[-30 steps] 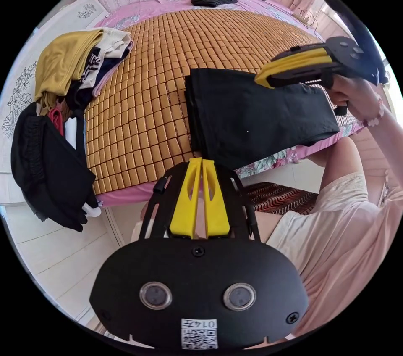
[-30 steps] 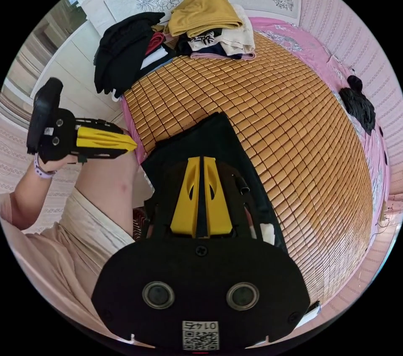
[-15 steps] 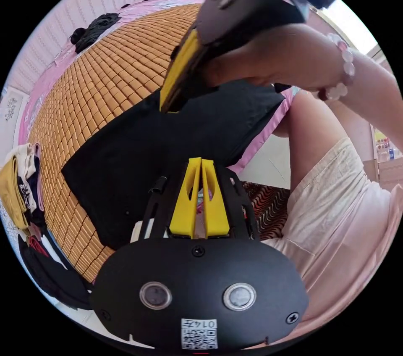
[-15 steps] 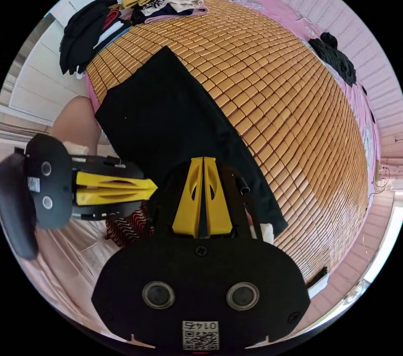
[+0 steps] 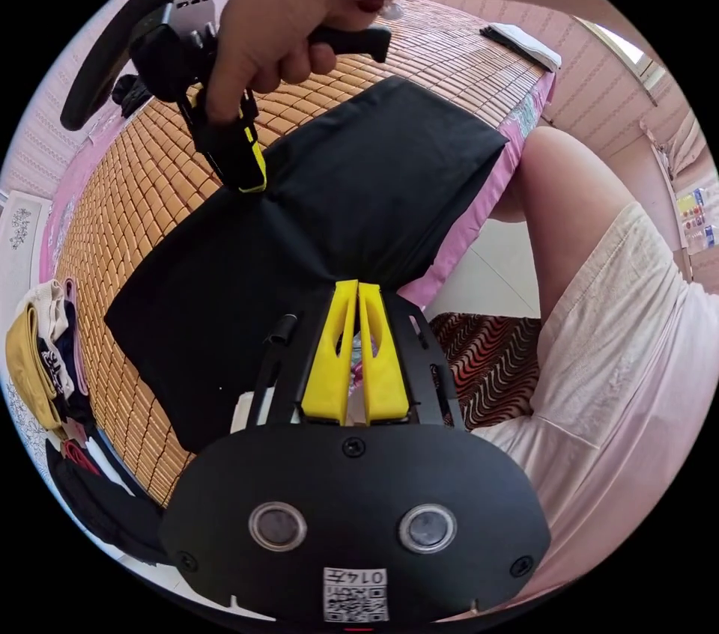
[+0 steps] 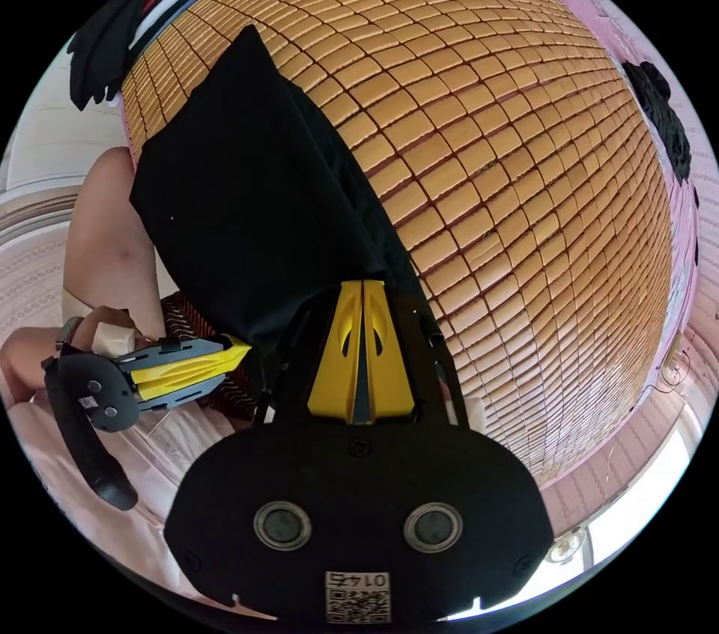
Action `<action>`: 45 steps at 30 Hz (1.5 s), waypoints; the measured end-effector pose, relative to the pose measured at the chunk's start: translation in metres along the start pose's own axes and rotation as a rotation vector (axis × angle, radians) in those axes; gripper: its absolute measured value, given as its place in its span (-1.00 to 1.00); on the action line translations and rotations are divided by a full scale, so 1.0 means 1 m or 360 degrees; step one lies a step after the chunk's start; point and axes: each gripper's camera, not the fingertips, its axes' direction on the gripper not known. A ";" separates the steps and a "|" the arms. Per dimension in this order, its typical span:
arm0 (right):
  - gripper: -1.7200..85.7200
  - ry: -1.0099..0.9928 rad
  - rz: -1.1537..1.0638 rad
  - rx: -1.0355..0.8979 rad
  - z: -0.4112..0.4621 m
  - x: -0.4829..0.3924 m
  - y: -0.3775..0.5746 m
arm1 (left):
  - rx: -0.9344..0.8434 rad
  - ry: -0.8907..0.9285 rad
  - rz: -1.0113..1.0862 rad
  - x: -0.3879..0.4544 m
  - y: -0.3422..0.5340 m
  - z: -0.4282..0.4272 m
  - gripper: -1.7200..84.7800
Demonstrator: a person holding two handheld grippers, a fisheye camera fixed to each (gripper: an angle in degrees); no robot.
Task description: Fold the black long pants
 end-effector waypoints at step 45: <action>-0.70 -0.1611 0.1576 0.1277 0.241 0.217 0.550 | 0.0411 -0.0035 0.0567 0.118 -0.019 -0.006 -0.90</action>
